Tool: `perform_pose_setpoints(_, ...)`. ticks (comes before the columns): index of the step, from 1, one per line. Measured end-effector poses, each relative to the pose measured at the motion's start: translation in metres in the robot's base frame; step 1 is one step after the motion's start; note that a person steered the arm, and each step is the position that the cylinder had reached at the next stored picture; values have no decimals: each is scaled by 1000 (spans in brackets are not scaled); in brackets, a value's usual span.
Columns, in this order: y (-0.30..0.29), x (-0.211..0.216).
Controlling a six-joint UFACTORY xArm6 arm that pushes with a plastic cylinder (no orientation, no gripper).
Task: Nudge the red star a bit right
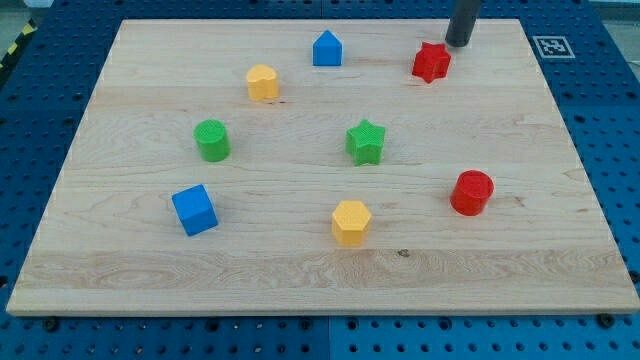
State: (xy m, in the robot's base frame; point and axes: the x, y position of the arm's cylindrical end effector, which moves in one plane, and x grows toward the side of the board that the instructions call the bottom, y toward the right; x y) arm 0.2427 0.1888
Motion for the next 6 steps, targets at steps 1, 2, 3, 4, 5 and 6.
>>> perform_pose_setpoints(1,-8,-3)
perform_pose_setpoints(2,-17,-3)
perform_pose_setpoints(3,-22,-3)
perform_pose_setpoints(4,-27,-3)
perform_pose_setpoints(5,-31,-3)
perform_pose_setpoints(6,-39,-3)
